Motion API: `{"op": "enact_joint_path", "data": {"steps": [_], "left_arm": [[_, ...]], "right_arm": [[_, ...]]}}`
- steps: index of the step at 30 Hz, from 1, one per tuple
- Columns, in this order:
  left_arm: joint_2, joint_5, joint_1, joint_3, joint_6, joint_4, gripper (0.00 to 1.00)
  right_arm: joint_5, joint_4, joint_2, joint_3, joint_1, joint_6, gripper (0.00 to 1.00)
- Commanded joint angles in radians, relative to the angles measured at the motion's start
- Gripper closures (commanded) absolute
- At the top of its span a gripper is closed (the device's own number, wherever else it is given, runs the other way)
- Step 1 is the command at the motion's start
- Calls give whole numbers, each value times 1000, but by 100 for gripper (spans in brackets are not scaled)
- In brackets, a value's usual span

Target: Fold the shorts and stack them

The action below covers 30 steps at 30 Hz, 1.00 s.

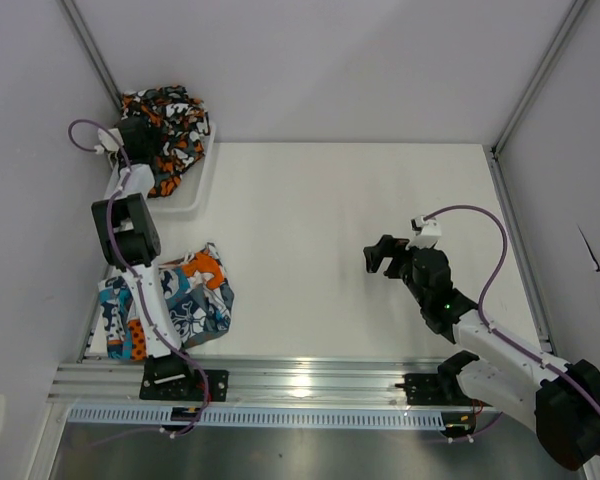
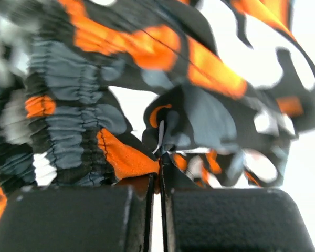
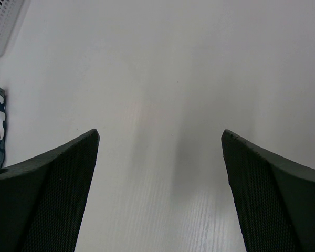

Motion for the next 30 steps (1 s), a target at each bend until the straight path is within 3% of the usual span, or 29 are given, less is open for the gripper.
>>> {"op": "enact_joint_path", "data": {"steps": [1, 10, 15, 23, 30], "left_arm": [[-187, 33, -35, -30, 36, 103, 100], [-516, 104, -153, -281, 96, 303, 100], [-771, 80, -242, -367, 266, 326, 100], [-1113, -28, -507, -399, 565, 266, 100], [-1339, -137, -798, -609, 611, 251, 100]], "right_arm": [[22, 56, 9, 1, 7, -28, 0], [36, 67, -2, -4, 23, -52, 1], [51, 67, -7, -2, 44, -69, 0], [78, 67, -14, -2, 56, -83, 0], [188, 24, -86, -11, 55, -68, 1]]}}
